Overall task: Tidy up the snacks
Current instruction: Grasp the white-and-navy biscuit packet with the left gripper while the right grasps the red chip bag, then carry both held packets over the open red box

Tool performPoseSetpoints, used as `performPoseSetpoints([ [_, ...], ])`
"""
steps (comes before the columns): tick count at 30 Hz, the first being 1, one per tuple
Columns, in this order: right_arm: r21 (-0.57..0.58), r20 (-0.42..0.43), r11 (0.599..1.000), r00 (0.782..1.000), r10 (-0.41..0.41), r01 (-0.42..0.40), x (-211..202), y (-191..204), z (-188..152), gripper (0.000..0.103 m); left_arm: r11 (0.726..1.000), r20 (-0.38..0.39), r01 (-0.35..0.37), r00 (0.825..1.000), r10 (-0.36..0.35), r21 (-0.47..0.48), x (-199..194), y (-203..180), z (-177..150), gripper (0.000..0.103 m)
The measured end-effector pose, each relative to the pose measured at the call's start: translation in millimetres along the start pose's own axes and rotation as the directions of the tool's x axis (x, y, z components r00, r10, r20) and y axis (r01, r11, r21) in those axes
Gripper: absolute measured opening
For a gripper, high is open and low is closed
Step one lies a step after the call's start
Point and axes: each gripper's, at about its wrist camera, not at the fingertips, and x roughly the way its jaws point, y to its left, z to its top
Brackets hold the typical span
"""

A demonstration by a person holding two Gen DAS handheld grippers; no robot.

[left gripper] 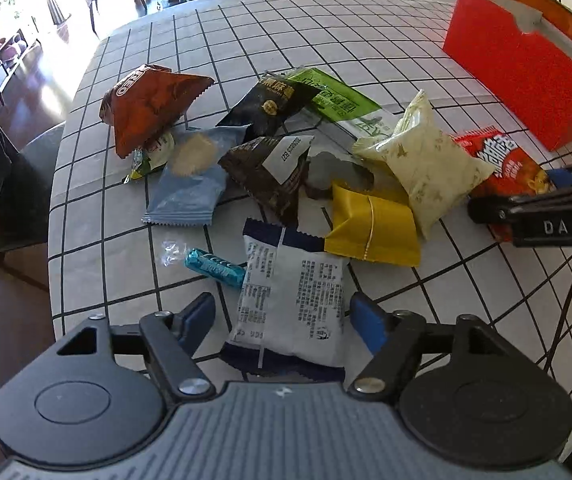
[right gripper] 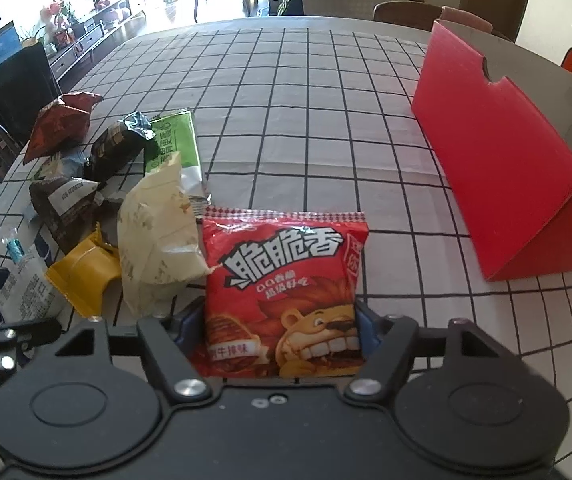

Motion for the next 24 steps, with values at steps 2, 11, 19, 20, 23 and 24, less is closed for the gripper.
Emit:
performPoseSetpoints([
  [2, 0.006, -0.001, 1.000, 1.000, 0.004, -0.004, -2.3, -0.1, -1.6, 0.071, 1.000, 0.003, 0.002, 1.000, -0.002, 0.010, -0.5, -1.7, 0.2, 0.066],
  [11, 0.064, -0.008, 0.997, 0.999, 0.031, -0.030, -19.8, -11.3, -11.4, 0.069, 1.000, -0.005, 0.002, 1.000, -0.002, 0.014, -4.7, -8.7, 0.4, 0.049],
  [19, 0.090, 0.017, 0.995, 0.999, 0.034, -0.036, -40.6, -23.7, -18.3, 0.066, 0.996, -0.032, 0.032, 0.999, -0.034, -0.086, -9.4, -0.6, -4.2, 0.048],
  [20, 0.093, 0.018, 0.995, 0.999, 0.040, -0.042, -42.7, -25.4, -19.4, 0.066, 0.994, -0.035, 0.034, 0.999, -0.037, -0.100, -10.3, 0.2, -5.1, 0.048],
  [23, 0.098, 0.031, 0.994, 0.998, 0.048, -0.051, -51.9, -30.0, -21.2, 0.066, 0.990, -0.033, 0.050, 0.998, -0.055, -0.130, -16.3, -0.2, -8.5, 0.048],
  [24, 0.096, 0.037, 0.994, 0.998, 0.047, -0.050, -55.2, -31.7, -21.7, 0.066, 0.990, -0.033, 0.045, 0.998, -0.050, -0.132, -17.6, -1.7, -9.1, 0.048],
])
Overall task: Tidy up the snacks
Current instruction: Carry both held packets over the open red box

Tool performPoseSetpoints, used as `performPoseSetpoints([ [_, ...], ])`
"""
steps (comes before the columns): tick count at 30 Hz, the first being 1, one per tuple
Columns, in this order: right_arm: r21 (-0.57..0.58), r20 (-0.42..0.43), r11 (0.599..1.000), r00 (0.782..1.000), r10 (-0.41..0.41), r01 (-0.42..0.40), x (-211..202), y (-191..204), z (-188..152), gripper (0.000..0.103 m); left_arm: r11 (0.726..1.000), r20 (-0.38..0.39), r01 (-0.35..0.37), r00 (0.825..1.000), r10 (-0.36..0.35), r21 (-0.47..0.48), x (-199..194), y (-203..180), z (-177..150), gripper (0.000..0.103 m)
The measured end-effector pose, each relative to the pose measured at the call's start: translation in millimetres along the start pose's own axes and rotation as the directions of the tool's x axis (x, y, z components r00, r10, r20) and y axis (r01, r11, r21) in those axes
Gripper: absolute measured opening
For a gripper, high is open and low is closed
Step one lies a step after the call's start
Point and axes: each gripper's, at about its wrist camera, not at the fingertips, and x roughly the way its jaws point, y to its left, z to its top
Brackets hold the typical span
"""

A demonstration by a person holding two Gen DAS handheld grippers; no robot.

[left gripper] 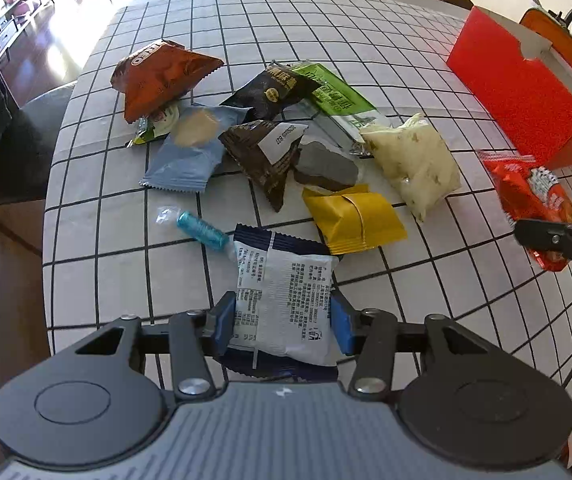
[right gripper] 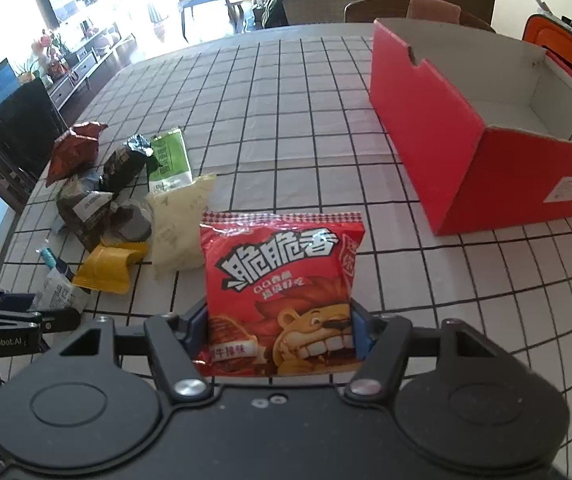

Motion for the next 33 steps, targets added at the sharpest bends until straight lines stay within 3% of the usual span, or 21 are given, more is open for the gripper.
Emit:
performPoseSetpoints([
  [8, 0.017, 0.031, 1.000, 0.999, 0.024, -0.025, -29.8, -18.7, 5.3, 0.066, 1.000, 0.036, 0.010, 0.999, -0.011, 0.001, -25.3, -14.2, -4.5, 0.048],
  [16, 0.020, 0.075, 0.998, 0.995, 0.061, -0.063, -54.5, -40.8, 22.2, 0.066, 1.000, 0.102, 0.030, 0.994, -0.029, -0.006, -54.4, -38.8, 11.2, 0.048],
  [23, 0.007, 0.129, 0.998, 0.990, 0.055, -0.056, -74.2, -73.2, 50.5, 0.066, 0.996, 0.171, 0.092, 0.981, -0.094, 0.021, -77.0, -84.2, 45.8, 0.048],
  [33, 0.002, 0.184, 1.000, 0.983, -0.004, 0.003, -73.8, -143.8, 97.3, 0.066, 0.988, 0.239, 0.101, 0.963, -0.127, 0.121, -73.7, -175.3, 105.6, 0.048],
])
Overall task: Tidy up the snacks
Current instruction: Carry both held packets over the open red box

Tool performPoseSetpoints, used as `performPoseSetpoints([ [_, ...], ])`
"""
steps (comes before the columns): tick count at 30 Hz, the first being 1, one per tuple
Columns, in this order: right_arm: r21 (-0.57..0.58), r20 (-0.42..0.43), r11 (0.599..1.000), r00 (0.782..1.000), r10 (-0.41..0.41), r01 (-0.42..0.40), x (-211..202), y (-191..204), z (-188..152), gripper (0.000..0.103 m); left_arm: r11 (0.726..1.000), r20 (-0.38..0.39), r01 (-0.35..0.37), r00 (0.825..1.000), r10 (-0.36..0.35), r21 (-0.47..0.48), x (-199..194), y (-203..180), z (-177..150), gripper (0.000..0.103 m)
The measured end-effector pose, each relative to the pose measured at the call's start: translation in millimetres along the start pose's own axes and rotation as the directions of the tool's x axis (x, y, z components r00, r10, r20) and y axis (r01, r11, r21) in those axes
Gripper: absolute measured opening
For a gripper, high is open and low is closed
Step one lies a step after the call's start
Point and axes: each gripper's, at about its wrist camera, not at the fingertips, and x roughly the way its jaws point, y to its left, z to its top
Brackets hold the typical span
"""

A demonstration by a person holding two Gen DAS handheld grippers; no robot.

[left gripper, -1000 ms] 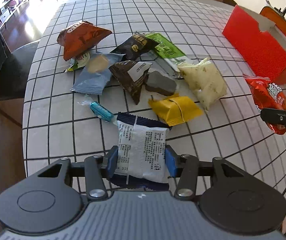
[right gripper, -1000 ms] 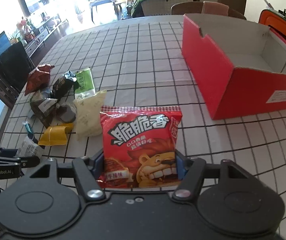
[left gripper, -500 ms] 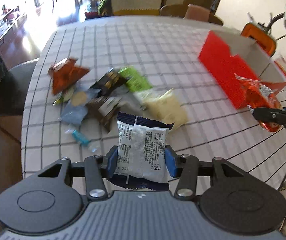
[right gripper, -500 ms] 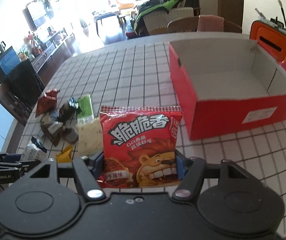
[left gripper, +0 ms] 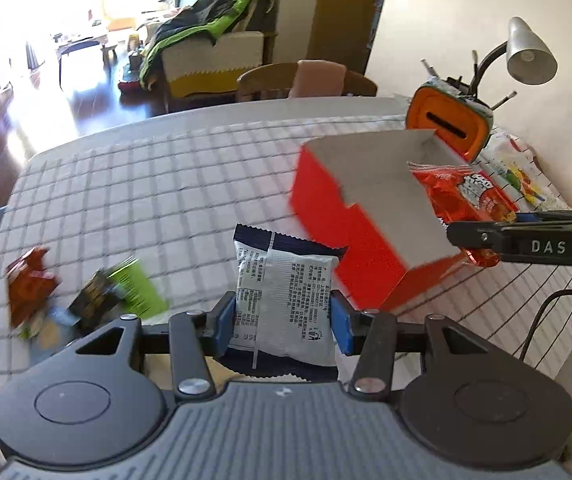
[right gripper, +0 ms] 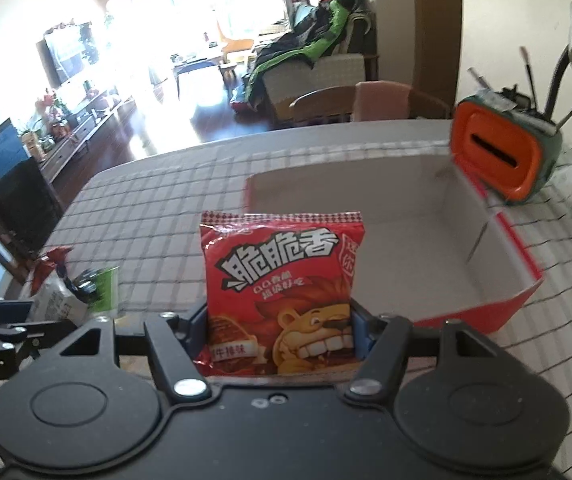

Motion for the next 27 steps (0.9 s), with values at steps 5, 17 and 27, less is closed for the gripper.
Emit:
performPoseSetpoints([
  [5, -0.007, -0.007, 1.000, 1.000, -0.020, 0.020, 14.6, -40.1, 15.6, 0.066, 0.999, -0.002, 0.009, 1.000, -0.009, 0.036, 26.1, -41.0, 29.6, 0.048],
  [17, -0.082, -0.069, 0.996, 0.996, -0.048, 0.042, 45.3, -115.2, 35.9, 0.066, 1.000, -0.099, 0.008, 0.995, -0.006, 0.024, 94.5, -112.2, 81.3, 0.048],
  [27, -0.186, -0.178, 0.981, 0.984, 0.016, -0.050, 86.8, -137.9, 42.5, 0.066, 0.998, -0.219, -0.060, 0.974, 0.060, 0.010, 161.7, -140.2, 111.7, 0.048],
])
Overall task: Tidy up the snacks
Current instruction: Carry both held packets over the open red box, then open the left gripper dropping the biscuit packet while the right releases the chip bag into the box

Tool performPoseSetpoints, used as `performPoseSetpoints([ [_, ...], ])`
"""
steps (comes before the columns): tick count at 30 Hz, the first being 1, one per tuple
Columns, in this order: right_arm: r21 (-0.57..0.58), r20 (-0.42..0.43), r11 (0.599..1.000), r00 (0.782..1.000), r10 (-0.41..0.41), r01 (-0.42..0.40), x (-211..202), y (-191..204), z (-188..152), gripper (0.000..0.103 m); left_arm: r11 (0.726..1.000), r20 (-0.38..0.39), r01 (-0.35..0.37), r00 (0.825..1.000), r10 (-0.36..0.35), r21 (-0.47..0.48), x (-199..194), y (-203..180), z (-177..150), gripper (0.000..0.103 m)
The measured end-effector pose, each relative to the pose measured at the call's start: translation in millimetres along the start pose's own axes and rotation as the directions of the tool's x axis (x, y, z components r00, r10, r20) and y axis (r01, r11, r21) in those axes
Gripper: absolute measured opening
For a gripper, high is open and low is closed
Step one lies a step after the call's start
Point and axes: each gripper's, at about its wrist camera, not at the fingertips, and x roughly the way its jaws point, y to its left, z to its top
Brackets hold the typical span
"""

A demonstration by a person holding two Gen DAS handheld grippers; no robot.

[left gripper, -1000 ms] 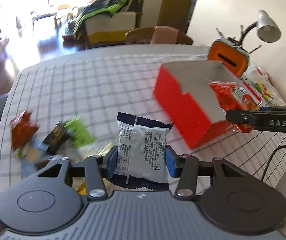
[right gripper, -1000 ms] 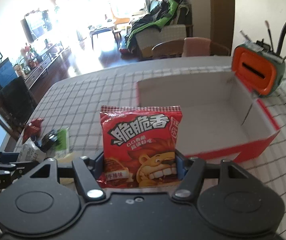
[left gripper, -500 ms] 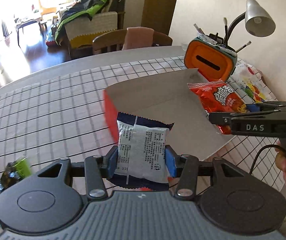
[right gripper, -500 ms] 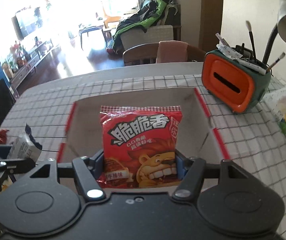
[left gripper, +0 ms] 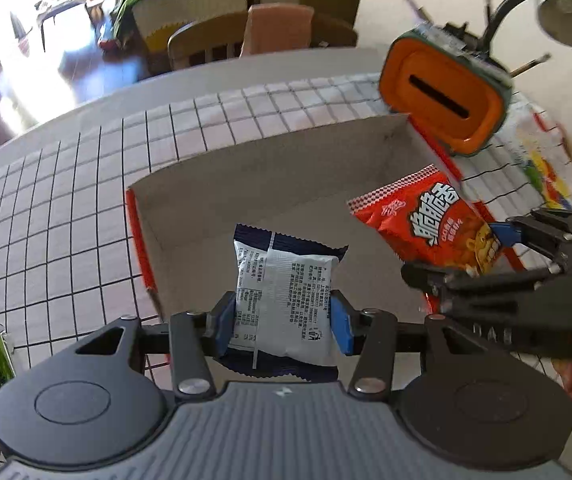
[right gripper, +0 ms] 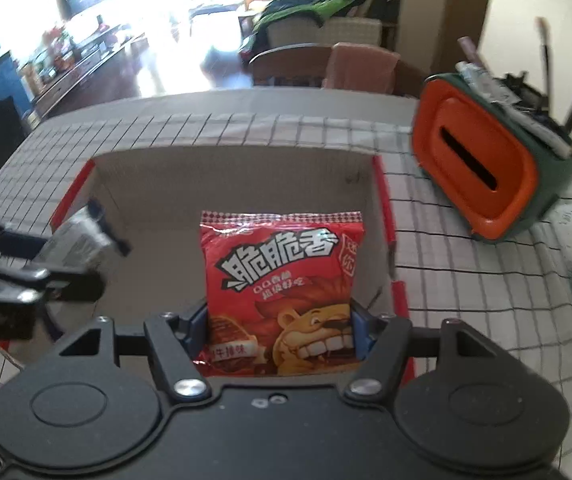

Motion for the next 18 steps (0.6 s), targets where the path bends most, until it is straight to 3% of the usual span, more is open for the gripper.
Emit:
performPoseSetpoints([
  [7, -0.057, -0.092, 0.998, 0.996, 0.016, -0.021, 26.9, 6.4, 2.9, 0.066, 0.998, -0.125, -0.051, 0.991, 0.046, -0.044, 33.4, 2.8, 11.3, 0.048],
  [18, -0.100, -0.167, 0.995, 0.986, 0.014, -0.031, 44.0, 15.5, 1.1, 0.066, 0.995, -0.207, -0.097, 0.974, 0.094, -0.002, 55.1, -7.2, 14.1, 0.048],
])
